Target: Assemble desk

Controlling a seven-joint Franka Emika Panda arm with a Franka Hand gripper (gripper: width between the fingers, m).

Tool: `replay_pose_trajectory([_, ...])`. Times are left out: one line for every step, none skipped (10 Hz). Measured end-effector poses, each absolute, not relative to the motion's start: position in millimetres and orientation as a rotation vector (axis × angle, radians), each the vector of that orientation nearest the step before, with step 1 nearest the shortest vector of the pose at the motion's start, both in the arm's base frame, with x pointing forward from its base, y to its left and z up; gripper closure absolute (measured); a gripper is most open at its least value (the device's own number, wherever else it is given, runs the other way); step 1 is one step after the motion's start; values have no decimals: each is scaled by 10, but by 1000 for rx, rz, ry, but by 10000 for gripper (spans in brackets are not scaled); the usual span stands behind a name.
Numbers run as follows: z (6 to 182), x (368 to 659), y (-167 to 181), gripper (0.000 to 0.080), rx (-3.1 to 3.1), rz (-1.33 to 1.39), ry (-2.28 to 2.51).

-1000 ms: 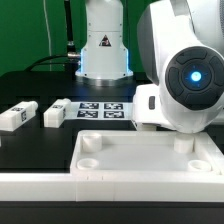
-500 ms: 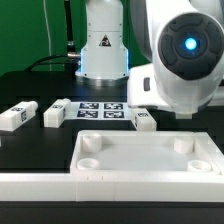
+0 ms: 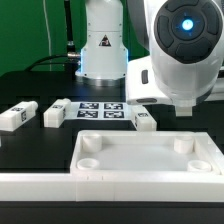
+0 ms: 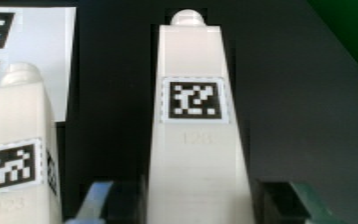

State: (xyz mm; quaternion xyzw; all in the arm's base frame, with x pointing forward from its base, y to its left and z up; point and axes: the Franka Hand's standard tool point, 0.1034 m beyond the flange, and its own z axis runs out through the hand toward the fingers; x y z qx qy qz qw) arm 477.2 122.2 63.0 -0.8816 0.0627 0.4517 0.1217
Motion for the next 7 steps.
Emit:
replay_pose_trajectory([686,4891,1187,514,-2617,1208,181])
replay_pose_trajectory([820,4935,1141,514,-2643,1149,192])
replay_pose_trajectory([923,5017,1127,514,-2675,1072,200])
replay_pose_trajectory([1045,5079,1120,514,-2690,1033,198])
replay_pose_trajectory([1147,5189,1097,514,-2722,943,209])
replay_pose_trajectory([1242,5218,1089,514,-2736,904,210])
replay_pose_trajectory([1220,5326,1096,514,-2780,764,230])
